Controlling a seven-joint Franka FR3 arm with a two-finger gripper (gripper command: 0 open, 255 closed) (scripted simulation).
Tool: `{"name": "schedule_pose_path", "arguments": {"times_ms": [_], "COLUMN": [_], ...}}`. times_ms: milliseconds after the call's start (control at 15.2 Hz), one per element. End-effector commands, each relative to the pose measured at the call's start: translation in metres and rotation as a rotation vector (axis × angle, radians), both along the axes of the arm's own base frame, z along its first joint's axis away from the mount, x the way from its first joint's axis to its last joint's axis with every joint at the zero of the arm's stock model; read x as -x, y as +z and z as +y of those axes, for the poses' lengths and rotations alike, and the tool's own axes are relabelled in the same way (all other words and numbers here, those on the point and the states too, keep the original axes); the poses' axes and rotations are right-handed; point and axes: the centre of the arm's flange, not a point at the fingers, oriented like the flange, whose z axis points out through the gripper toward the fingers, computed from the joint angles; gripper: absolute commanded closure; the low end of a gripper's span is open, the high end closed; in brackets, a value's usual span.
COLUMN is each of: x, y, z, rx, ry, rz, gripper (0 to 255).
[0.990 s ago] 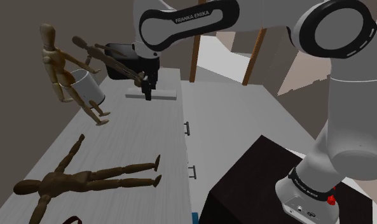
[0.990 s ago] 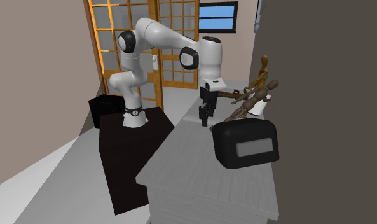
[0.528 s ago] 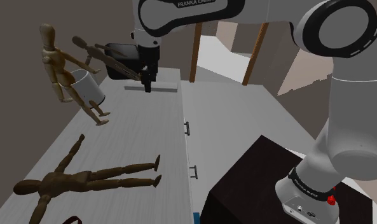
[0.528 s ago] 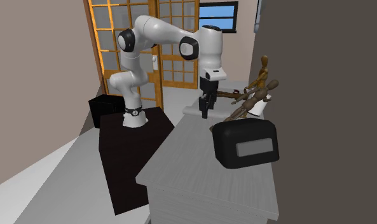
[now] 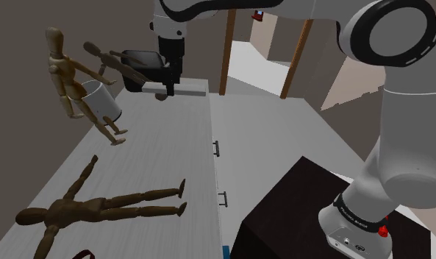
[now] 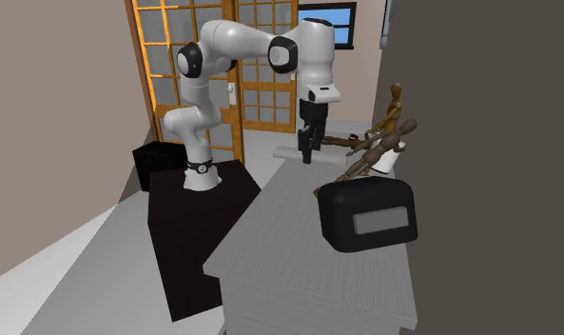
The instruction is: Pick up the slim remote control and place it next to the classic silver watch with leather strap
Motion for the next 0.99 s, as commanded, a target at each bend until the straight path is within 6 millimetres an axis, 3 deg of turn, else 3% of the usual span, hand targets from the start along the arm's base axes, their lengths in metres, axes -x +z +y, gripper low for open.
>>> {"name": "schedule_pose_path", "arguments": {"times_ms": [0, 924], "x": [-0.001, 0.156], "y": [0.009, 0.009], "z": [0.0, 0.097], "rx": [0.0, 0.0], "ry": [0.0, 0.0], "rz": [0.0, 0.0], "gripper": [255, 255]}}
